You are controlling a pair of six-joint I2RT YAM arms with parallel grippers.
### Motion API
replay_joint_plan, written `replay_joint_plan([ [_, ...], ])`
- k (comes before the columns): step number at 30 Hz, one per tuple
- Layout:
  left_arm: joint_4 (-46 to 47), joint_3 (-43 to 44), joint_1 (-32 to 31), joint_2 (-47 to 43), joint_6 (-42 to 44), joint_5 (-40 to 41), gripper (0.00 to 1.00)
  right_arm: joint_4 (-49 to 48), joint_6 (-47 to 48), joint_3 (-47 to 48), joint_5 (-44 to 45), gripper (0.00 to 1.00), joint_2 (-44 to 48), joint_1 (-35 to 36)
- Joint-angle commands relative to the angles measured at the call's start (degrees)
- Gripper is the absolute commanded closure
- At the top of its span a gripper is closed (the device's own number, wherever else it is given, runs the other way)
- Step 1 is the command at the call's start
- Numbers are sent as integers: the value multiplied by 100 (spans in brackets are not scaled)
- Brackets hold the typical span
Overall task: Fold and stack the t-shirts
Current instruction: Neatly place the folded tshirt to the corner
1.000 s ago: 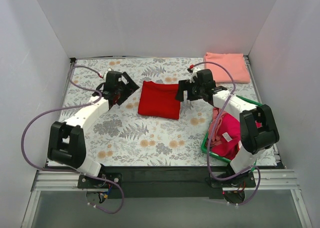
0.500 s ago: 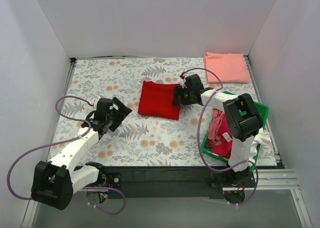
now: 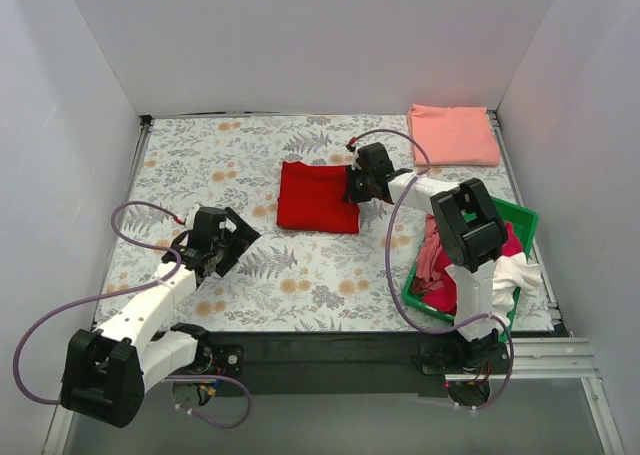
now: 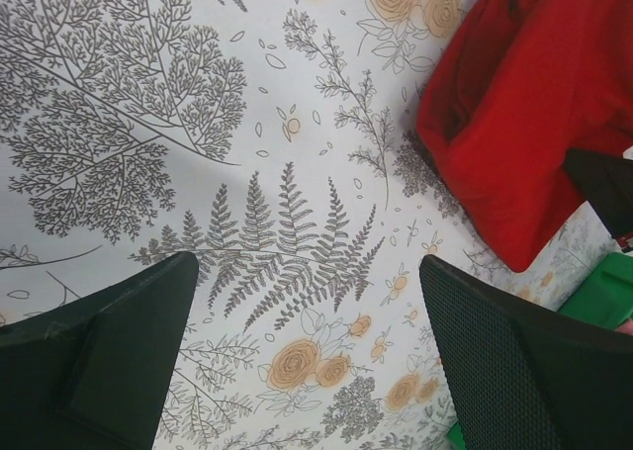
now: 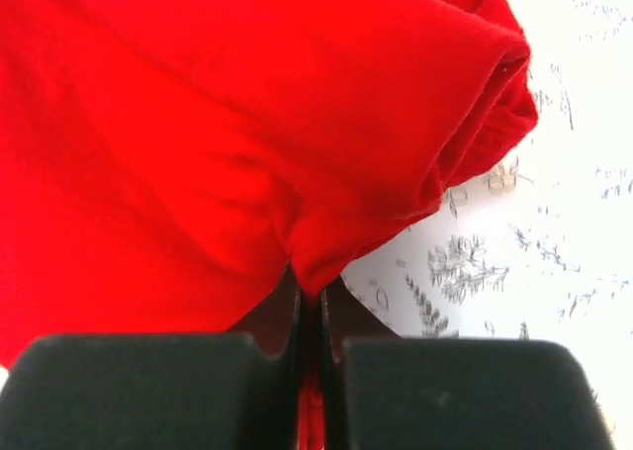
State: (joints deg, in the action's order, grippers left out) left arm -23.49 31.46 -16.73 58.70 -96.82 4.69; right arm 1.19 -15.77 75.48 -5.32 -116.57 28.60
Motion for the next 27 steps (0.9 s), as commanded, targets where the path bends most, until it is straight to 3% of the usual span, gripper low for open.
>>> replay_joint_plan([
  [1, -244, 0, -41, -139, 40, 383, 5, 135, 512, 379, 215, 99, -190, 40],
  [8, -271, 140, -41, -78, 75, 603, 5, 821, 1994, 985, 1805, 99, 3, 32],
  [16, -288, 106, -41, -227, 75, 876, 5, 883, 3553, 1390, 3281, 99, 170, -38],
  [27, -587, 220, -41, -43, -30, 1297, 4, 804, 4679, 2593, 3977, 99, -207, -653],
])
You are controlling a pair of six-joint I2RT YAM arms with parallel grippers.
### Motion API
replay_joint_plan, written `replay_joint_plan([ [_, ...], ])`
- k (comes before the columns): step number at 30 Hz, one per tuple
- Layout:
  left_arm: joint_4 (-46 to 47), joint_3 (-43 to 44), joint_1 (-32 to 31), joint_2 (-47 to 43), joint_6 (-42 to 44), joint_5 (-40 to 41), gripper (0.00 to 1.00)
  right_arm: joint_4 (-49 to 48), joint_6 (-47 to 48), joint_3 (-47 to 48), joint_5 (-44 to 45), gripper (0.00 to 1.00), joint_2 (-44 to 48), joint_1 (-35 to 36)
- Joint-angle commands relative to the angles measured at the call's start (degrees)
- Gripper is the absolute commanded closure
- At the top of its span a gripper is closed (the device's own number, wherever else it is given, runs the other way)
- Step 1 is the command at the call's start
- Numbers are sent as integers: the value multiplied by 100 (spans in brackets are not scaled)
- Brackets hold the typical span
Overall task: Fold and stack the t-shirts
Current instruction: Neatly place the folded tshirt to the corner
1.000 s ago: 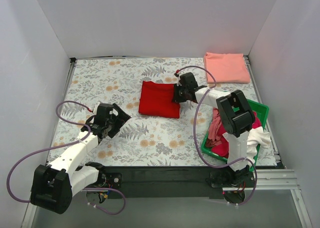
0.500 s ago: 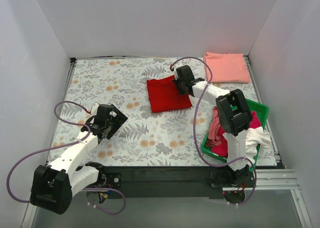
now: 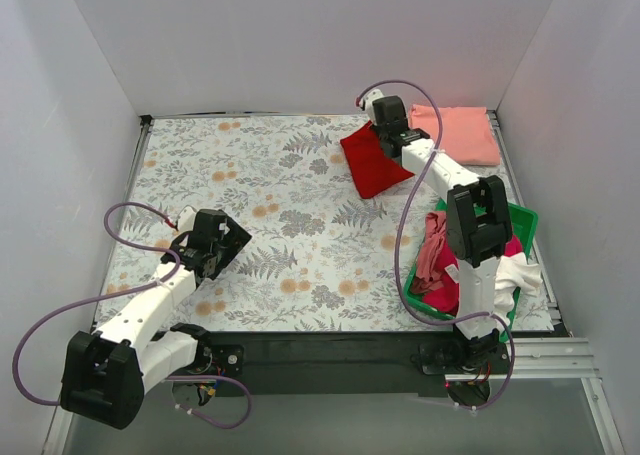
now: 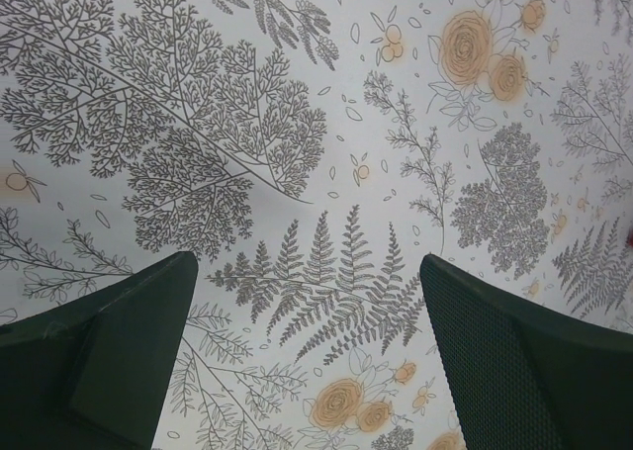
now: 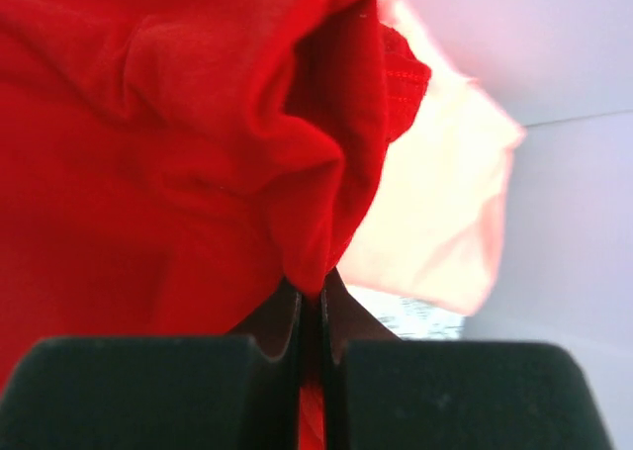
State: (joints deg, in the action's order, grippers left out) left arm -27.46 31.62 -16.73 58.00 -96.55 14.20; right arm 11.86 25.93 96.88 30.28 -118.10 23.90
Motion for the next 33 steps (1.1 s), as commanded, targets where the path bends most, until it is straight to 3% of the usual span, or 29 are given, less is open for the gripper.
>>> replay_joint_plan([
  [1, -233, 213, -41, 62, -65, 373, 4, -298, 570, 533, 487, 99, -81, -219],
  [12, -330, 345, -41, 308, -83, 619, 4, -438, 1177, 1403, 698, 99, -432, -632],
  [33, -330, 336, -41, 274, -109, 663, 4, -456, 922, 1949, 646, 99, -152, -799],
])
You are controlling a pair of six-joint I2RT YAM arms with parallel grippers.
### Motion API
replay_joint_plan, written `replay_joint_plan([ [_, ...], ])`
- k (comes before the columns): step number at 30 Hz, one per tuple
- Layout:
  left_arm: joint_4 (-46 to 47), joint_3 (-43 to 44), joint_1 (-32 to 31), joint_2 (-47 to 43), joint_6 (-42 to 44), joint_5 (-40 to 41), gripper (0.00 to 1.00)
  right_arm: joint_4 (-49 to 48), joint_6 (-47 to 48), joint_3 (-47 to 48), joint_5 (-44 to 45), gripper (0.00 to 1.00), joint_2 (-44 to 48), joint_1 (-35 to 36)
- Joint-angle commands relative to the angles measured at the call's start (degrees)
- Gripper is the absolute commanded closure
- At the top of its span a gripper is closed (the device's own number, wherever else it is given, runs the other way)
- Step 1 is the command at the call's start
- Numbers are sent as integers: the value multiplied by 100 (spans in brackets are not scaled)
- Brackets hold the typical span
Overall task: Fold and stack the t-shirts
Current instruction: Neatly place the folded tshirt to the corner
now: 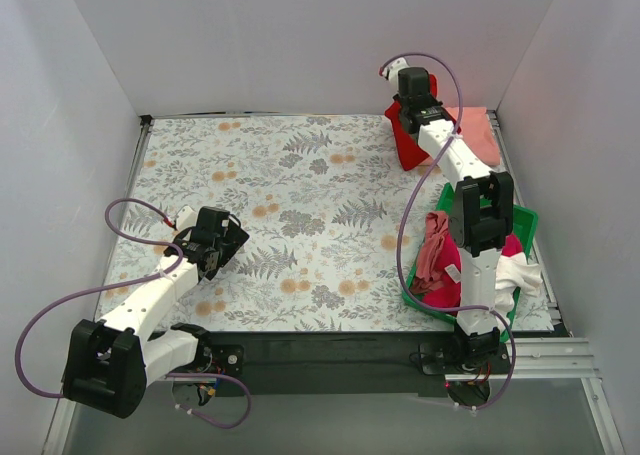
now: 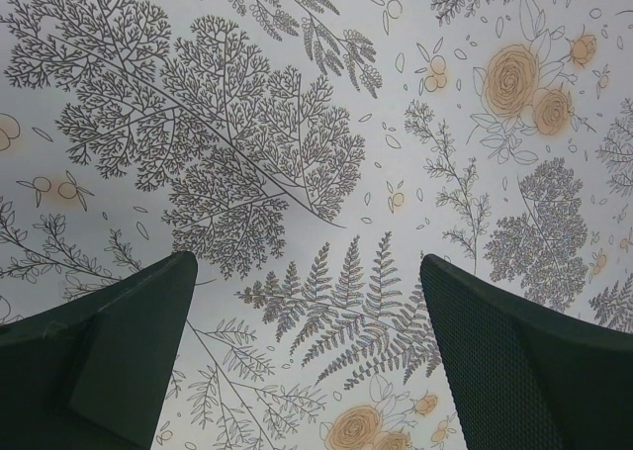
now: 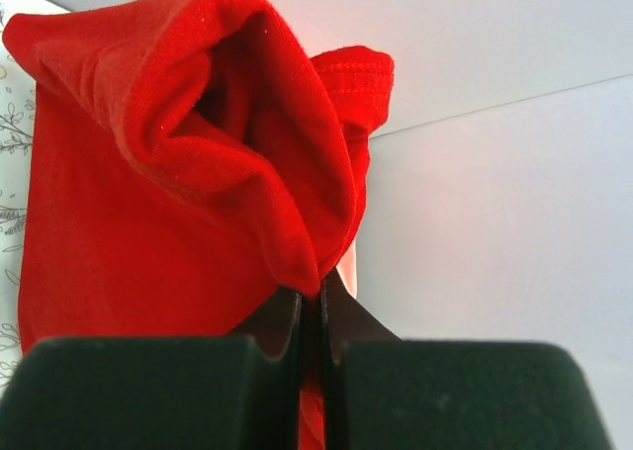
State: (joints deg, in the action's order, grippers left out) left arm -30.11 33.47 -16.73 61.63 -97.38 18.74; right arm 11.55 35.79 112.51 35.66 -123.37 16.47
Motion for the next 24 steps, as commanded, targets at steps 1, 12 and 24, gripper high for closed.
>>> replay_joint_plan([
  [1, -65, 142, -41, -81, -35, 200, 4, -426, -63, 395, 90, 99, 384, -56],
  [12, -74, 142, -41, -98, -44, 217, 4, -426, -107, 561, 134, 99, 349, -153],
  [24, -83, 177, -41, 34, -26, 261, 4, -434, -46, 650, -15, 99, 77, -311],
])
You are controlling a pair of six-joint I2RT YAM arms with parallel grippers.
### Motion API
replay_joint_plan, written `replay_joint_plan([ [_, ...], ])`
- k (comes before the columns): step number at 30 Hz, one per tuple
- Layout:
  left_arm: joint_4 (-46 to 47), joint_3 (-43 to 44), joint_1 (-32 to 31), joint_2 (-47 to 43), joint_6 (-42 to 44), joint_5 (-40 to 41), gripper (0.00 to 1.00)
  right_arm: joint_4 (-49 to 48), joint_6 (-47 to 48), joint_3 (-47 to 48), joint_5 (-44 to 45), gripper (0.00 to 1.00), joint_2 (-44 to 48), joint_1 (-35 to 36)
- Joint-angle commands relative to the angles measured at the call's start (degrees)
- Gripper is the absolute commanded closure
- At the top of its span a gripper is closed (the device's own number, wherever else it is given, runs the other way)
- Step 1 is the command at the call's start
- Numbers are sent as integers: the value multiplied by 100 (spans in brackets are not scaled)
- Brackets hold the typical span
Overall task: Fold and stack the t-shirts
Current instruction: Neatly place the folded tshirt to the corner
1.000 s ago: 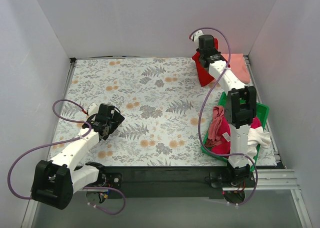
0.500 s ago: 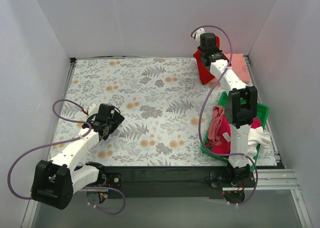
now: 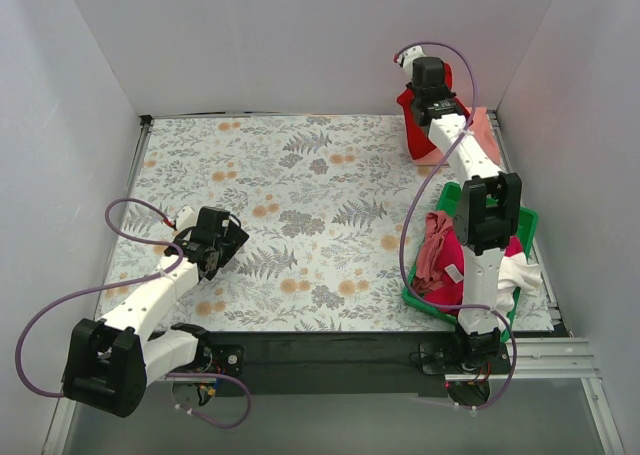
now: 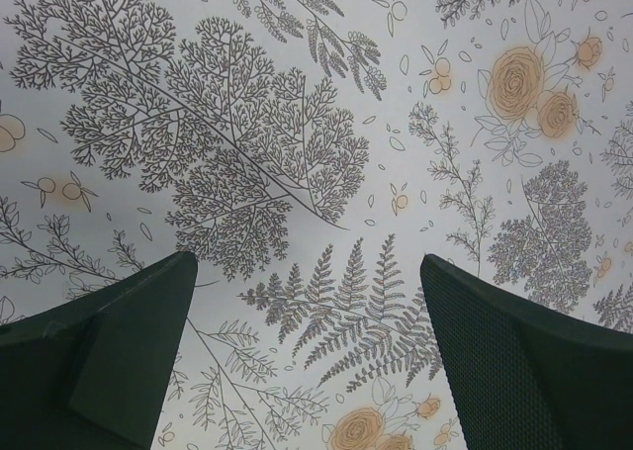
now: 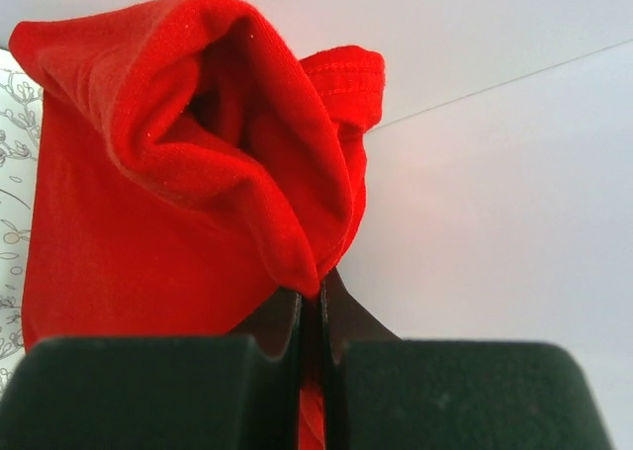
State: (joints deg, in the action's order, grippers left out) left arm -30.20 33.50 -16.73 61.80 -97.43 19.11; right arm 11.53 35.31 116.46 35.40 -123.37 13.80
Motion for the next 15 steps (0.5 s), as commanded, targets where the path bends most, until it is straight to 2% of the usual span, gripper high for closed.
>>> replay_joint_plan([
  [1, -74, 175, -41, 25, -22, 233, 4, -432, 2, 271, 2, 99, 16, -70],
  [15, -101, 245, -41, 166, -39, 286, 4, -476, -156, 403, -165, 99, -442, -343],
])
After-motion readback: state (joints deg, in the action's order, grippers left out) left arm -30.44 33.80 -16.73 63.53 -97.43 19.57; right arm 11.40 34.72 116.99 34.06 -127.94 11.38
